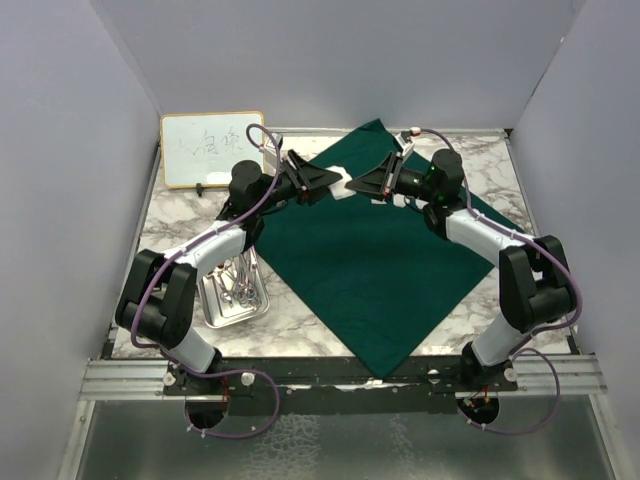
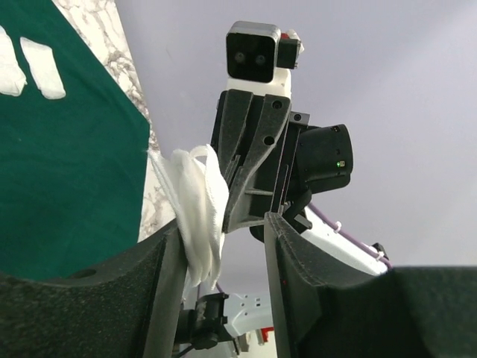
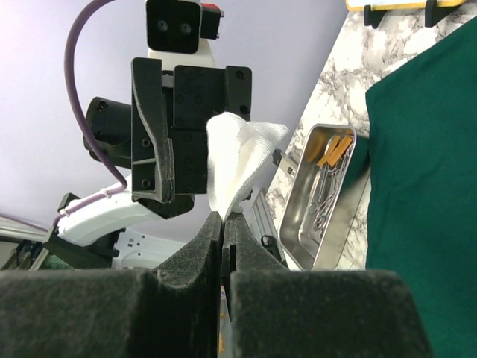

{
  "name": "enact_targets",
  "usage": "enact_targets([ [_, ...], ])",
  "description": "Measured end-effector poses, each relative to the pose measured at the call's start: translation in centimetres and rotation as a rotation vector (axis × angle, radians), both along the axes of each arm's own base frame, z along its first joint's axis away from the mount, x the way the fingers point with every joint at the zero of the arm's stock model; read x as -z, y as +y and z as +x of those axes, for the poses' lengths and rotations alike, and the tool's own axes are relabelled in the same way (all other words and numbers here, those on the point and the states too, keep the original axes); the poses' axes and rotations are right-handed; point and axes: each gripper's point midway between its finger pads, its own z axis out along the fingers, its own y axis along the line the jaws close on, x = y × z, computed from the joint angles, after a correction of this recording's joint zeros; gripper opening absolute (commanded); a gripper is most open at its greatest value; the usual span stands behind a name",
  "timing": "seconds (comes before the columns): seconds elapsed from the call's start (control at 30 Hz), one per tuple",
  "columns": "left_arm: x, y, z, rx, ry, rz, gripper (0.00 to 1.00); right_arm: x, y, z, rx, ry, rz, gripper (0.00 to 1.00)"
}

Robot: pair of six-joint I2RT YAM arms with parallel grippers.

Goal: Prepare the surgical pack
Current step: Place the medical item in the container.

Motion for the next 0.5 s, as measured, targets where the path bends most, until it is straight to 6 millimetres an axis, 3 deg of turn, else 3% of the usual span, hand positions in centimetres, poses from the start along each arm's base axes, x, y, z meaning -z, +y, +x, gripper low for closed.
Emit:
enact_targets([
  [0.33,-0.8,0.2,0.0,-0.015,-0.022,-0.007,0.16,0.2,-0.1,0.2,0.025,0.007,-0.003,0.01],
  [0.47,-1.0,0.3,0.0,-0.020,-0.030,-0.008,0.14,0.2,-0.1,0.3,0.028,0.007,-0.003,0.01],
  [0.5,-1.0,0.3,0.0,-0.021,-0.030,-0.008,0.17,0.2,-0.1,0.3,0.029,0.007,-0.003,0.01],
])
